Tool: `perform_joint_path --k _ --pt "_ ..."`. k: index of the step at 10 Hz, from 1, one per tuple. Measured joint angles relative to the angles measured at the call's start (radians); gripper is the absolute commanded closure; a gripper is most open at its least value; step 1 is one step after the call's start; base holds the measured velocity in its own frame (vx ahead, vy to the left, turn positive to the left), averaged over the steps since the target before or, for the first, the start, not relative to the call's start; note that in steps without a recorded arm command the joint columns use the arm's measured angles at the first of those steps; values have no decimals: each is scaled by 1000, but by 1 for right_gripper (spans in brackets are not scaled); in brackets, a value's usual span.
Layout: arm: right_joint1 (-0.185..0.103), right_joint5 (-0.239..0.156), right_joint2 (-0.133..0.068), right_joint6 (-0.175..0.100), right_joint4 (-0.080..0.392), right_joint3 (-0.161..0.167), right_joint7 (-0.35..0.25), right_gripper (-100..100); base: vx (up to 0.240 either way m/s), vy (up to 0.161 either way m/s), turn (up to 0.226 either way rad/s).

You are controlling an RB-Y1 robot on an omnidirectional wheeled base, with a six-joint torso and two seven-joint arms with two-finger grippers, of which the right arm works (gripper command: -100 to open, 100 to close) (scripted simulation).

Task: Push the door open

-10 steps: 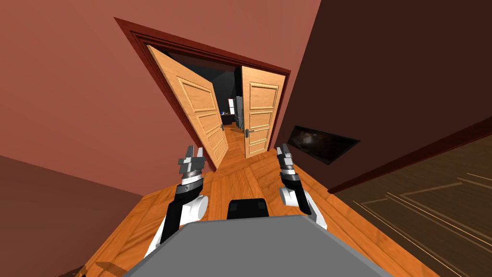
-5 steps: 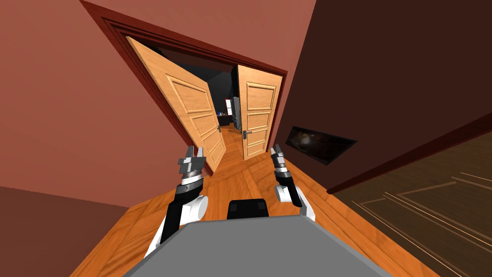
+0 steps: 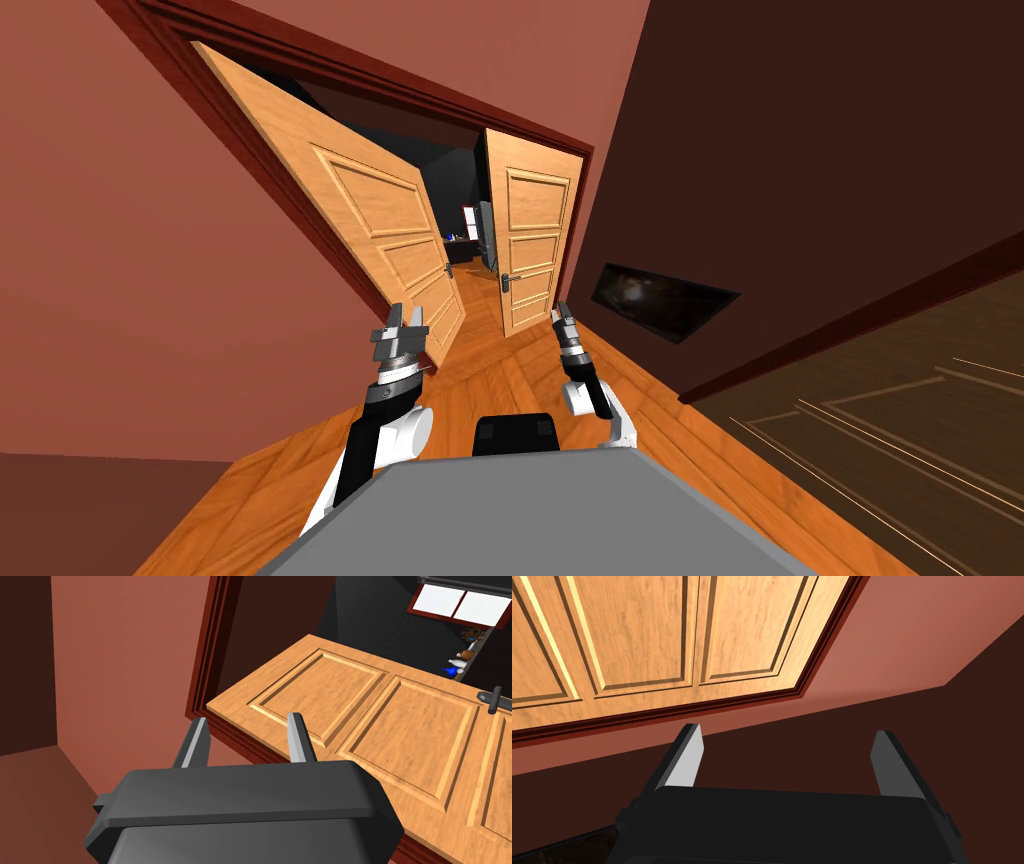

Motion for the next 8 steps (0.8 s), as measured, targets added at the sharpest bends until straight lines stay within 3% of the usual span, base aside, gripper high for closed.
perform_joint_path --k 3,5,8 --pt "-53 -5 -5 7 79 46 -16 -100 144 -9 -111" --pt "-83 -10 -12 26 115 84 -33 -100 134 -10 -87" --pt "-149 -19 -17 35 205 123 -53 -100 129 -17 -88"
